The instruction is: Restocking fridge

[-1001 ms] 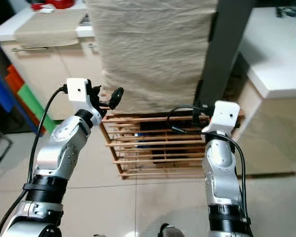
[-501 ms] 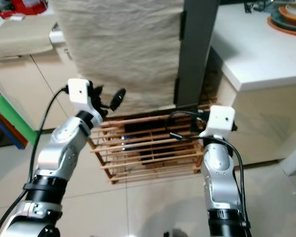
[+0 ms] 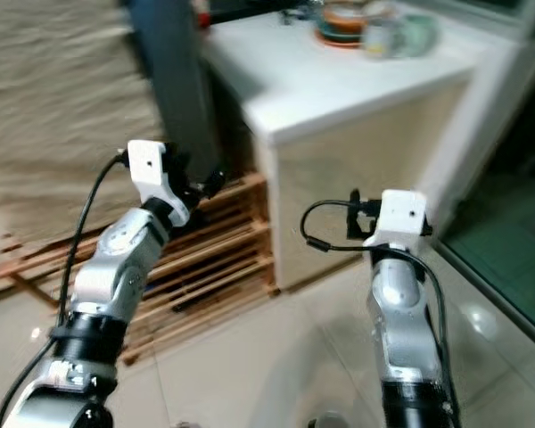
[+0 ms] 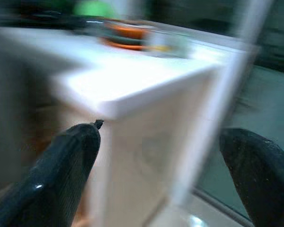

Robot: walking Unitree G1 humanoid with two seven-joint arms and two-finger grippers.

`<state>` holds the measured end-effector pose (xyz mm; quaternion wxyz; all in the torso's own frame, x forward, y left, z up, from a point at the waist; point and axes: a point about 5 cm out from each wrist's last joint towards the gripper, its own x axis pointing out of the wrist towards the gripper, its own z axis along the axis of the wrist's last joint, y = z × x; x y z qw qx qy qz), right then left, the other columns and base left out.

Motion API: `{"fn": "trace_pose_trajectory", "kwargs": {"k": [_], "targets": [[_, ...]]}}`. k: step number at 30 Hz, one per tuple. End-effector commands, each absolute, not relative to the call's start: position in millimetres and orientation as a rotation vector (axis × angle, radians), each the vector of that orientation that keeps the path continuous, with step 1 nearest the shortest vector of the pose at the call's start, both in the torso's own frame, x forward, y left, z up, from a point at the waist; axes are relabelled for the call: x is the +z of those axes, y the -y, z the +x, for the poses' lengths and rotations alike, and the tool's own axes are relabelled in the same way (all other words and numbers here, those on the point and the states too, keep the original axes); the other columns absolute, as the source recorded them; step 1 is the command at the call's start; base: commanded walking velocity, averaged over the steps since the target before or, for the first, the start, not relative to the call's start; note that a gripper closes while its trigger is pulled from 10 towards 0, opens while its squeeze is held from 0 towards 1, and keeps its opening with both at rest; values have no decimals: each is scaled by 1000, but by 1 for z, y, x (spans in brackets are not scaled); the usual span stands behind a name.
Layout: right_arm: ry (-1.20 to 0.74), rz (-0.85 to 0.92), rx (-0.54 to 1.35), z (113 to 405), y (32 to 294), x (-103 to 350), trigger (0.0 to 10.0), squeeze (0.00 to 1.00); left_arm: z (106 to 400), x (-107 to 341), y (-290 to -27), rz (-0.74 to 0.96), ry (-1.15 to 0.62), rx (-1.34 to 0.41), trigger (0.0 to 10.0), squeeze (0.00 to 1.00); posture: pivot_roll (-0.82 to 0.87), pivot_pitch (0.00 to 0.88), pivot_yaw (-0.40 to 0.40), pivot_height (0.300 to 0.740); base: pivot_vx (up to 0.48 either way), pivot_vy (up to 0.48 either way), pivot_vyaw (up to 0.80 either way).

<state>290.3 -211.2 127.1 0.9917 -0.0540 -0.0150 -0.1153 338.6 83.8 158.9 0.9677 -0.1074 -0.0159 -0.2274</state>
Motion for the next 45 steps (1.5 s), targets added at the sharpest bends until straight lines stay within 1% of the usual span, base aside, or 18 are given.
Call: {"fn": "trace_pose_trajectory", "kwargs": {"k": [1,3,4,5,7,10,11,12,13,14,15,17,19,21,25,34,36,45], "targets": [[34,-103,-213,291,201,128,10000,0,343,158,-99,-184,21,-418,10000,0,-174,0,116,740,0,0,-719],[40,-100,-245,288,205,128,10000,0,343,152,-102,-167,-19,-406,10000,0,-172,0,117,740,0,0,-719],[30,-104,-284,280,211,125,10000,0,335,131,-110,-122,-131,-397,10000,0,-172,0,118,740,0,0,-719],[30,-104,-284,280,211,125,10000,0,335,131,-110,-122,-131,-397,10000,0,-172,0,118,740,0,0,-719],[-19,-115,-291,265,217,117,10000,0,316,110,-121,-89,-217,-425,10000,0,-168,0,118,740,0,0,-719],[-52,-110,-287,257,221,113,10000,0,310,109,-122,-86,-218,-441,10000,0,-157,0,109,740,0,0,-719],[-73,-110,-277,251,221,110,10000,35,308,113,-120,-87,-202,-458,10000,0,-154,0,106,740,0,0,-719],[-87,-110,-269,247,220,109,10000,35,306,115,-119,-88,-190,-470,10000,0,-154,0,103,740,0,0,-719],[-99,-111,-253,242,218,107,10000,71,306,119,-116,-84,-165,-491,10000,0,-154,0,101,740,0,0,-719],[-104,-111,-243,240,216,106,10000,71,307,122,-114,-79,-150,-502,10000,0,-154,0,101,740,0,0,-719],[-103,-107,-225,240,213,106,10000,102,309,126,-111,-99,-132,-510,10000,0,-156,0,100,740,0,0,-719],[-103,-106,-222,241,212,108,10000,129,310,128,-111,-110,-132,-506,10000,0,-161,0,103,740,0,0,-719],[-103,-107,-224,241,212,108,10000,129,310,128,-110,-112,-132,-503,10000,0,-161,0,103,740,0,0,-719],[-99,-119,-214,245,211,111,10000,149,312,128,-110,-158,-132,-487,10000,0,-167,0,108,740,186,0,-722],[-94,-126,-201,248,209,114,10000,133,312,120,-115,-206,-178,-439,10000,0,-178,0,110,740,428,0,-333],[-127,-130,-177,250,211,109,10000,122,308,121,-114,-155,-163,-450,10000,0,-162,0,77,740,445,0,0],[-128,-131,-169,251,210,108,10000,122,308,125,-110,-133,-143,-482,10000,0,-160,0,78,740,456,0,0],[-137,-139,-152,253,204,105,10000,118,311,126,-109,-112,-155,-485,10000,0,-159,0,90,740,455,0,-74]]}}
